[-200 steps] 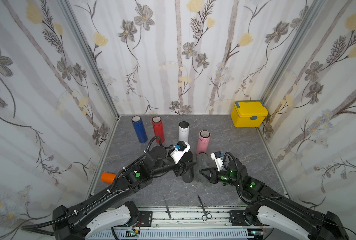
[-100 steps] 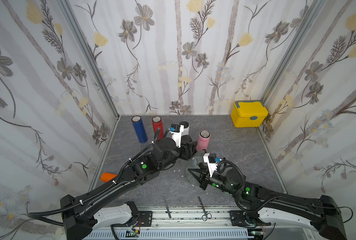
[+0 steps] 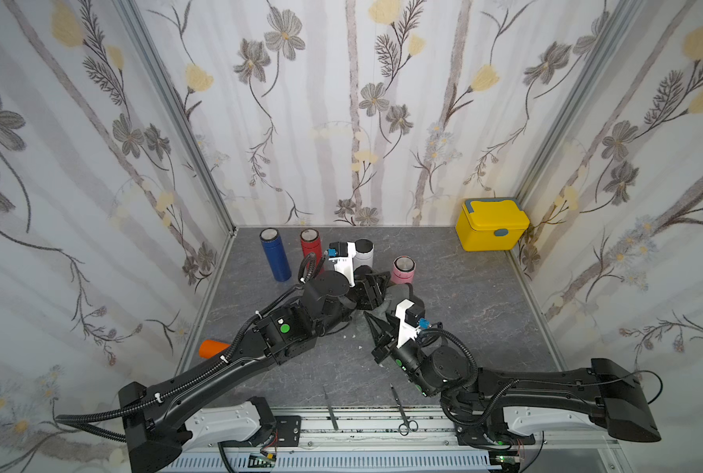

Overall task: Wipe the surface of the thermos
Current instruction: Wipe the dirt from the surface of the thermos.

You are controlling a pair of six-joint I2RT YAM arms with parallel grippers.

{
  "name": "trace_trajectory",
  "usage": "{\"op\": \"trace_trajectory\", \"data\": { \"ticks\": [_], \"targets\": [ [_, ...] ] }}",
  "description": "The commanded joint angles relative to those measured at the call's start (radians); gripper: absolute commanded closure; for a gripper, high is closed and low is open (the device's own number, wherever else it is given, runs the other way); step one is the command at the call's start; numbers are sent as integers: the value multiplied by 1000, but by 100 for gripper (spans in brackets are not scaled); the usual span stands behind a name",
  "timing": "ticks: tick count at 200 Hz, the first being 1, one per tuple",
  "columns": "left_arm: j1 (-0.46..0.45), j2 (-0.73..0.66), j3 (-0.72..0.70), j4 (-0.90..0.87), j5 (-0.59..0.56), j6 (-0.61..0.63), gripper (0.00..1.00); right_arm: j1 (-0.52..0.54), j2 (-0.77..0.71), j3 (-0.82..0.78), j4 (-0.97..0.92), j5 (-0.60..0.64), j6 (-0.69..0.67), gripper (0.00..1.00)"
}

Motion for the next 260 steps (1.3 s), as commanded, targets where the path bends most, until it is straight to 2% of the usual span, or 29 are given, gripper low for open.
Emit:
{"op": "trace_trajectory", "data": {
  "ticks": [1,36,60,74,80,104,131,151,181,211,242,260],
  "targets": [
    [-2,-29,-4,-12,-30,24,100,-4,-60,-48,-172,171,158,100],
    [20,-70,-29,-13,-47,95,100,-3,-251,-132,-520,184,400,100],
    [31,-108,-63,8,-46,256,100,-8,-395,-136,-681,139,460,100],
    [34,-145,-121,74,9,403,100,-63,-455,-119,-732,-7,448,100],
    [40,-159,-145,100,75,470,100,-106,-467,-105,-749,-88,454,100],
    [49,-178,-206,119,277,662,100,-309,-450,-51,-756,-494,484,100],
    [49,-186,-267,162,362,751,100,-505,-365,-20,-612,-860,549,100],
    [49,-181,-302,206,374,755,100,-552,-283,15,-454,-1005,618,100],
    [49,-169,-346,240,383,741,100,-550,-163,107,-350,-1100,658,100],
    [49,-170,-389,273,367,716,100,-534,-92,59,-261,-1123,699,100],
    [50,-187,-408,280,346,706,100,-513,-105,-150,-228,-1045,733,100],
    [49,-193,-407,276,347,701,100,-470,-165,-234,-324,-905,696,100]
  ]
}}
